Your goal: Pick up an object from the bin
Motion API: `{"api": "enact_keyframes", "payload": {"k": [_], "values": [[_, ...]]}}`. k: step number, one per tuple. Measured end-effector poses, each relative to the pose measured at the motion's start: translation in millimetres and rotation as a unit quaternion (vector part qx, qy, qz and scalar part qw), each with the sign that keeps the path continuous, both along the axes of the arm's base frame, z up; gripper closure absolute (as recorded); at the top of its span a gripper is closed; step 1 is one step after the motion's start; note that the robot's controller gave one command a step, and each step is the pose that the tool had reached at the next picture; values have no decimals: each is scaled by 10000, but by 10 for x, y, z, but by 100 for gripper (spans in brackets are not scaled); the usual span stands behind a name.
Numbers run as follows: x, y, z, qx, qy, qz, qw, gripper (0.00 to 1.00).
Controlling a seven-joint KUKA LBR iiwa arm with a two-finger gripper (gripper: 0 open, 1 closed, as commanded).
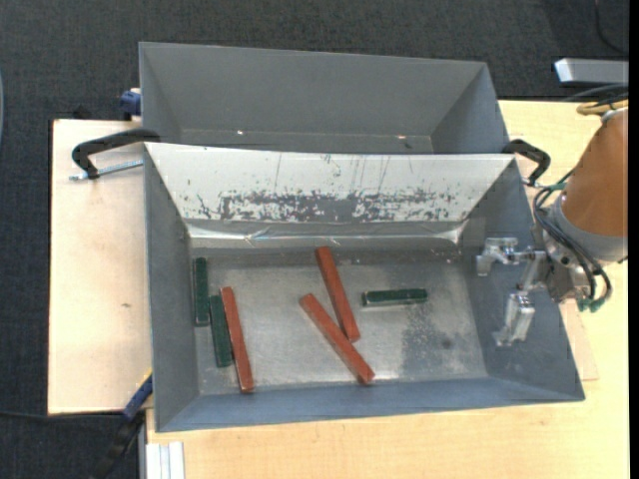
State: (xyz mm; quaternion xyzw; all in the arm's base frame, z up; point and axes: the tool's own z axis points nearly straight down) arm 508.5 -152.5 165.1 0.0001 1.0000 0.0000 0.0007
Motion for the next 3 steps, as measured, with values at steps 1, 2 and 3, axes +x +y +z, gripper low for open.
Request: {"api": "enact_keyframes", "payload": {"k": [1,2,3], "values": [[168,485,-602,0,-28,-310,9995,0],[197,621,-863,26,13,-331,9994,0],[312,1268,-897,6,-9,-620,9981,100]]}}
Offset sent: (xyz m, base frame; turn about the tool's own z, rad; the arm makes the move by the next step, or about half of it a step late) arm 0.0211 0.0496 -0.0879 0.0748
